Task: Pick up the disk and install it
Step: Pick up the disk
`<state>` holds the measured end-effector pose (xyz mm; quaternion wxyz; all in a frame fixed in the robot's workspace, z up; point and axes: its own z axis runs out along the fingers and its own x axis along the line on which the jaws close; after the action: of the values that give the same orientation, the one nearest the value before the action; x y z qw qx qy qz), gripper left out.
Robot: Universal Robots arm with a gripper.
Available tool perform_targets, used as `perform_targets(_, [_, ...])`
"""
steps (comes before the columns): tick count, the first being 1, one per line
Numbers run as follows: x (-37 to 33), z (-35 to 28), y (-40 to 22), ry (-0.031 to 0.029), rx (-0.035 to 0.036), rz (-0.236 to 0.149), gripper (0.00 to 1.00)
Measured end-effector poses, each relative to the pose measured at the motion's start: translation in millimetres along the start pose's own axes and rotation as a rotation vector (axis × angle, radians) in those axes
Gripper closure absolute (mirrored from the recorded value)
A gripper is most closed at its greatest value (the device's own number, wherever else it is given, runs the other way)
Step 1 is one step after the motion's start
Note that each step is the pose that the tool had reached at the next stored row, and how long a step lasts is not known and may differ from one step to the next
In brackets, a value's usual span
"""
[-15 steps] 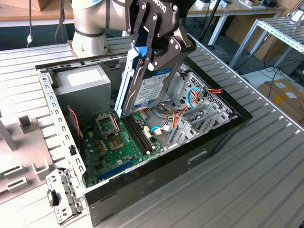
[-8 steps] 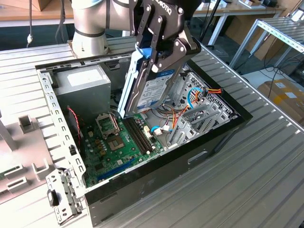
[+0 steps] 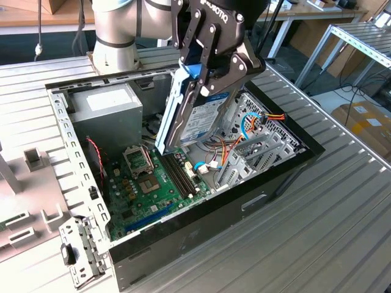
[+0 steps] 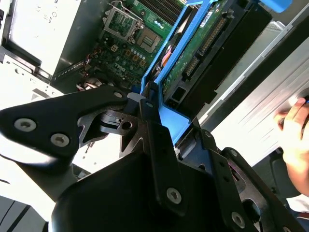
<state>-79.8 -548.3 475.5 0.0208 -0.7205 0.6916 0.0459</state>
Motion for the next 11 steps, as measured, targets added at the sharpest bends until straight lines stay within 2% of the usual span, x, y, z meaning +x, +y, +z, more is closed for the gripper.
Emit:
perform_targets(8, [10.0, -1.0, -1.1, 0.0001, 0.0000, 0.000, 0.63])
perform_targets(11, [16.6, -1.7, -1.7, 0.0001, 0.0000, 0.000, 0.63])
